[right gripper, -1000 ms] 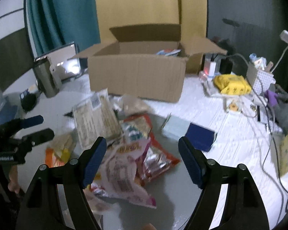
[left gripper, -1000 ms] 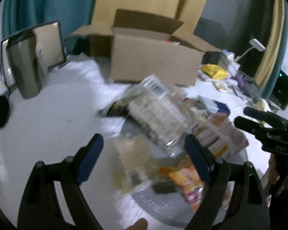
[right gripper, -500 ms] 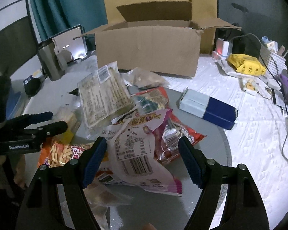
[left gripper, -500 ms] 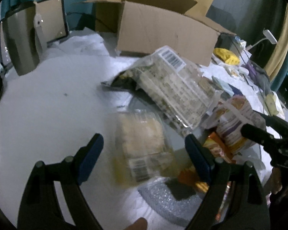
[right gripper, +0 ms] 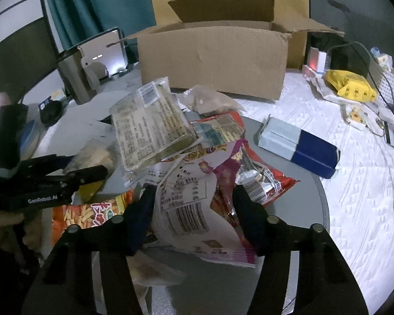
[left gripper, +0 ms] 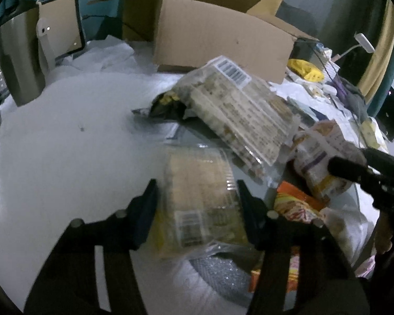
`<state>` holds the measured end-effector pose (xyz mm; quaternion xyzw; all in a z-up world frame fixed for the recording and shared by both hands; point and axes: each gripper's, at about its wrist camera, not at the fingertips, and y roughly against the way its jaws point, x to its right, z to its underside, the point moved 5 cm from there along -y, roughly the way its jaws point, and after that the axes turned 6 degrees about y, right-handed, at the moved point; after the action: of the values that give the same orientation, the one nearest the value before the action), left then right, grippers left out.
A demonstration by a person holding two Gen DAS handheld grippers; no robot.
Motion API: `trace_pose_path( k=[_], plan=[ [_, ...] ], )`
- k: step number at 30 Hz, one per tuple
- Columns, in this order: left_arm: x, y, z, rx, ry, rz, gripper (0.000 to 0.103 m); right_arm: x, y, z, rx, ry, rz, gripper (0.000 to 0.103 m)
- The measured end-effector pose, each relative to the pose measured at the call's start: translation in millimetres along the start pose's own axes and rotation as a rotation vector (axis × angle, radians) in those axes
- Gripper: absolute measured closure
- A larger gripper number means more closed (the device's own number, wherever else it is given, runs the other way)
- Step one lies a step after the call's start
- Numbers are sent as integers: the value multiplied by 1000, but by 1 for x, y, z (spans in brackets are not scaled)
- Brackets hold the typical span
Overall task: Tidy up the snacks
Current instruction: 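Grasp the clear bread pack with the left gripper while the right grasps a white chip bag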
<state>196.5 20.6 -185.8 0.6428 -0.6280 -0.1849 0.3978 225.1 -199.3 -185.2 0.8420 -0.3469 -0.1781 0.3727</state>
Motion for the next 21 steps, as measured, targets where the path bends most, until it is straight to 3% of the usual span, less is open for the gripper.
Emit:
trace_pose_path(
  k=[2,21],
  plan=[
    [2,2,0,0,-3,3,45,0,3,-1,6,6,-5,58],
    [11,45,-30,120,-24,0,45,5,43,-30,107,53,23,83]
  ],
)
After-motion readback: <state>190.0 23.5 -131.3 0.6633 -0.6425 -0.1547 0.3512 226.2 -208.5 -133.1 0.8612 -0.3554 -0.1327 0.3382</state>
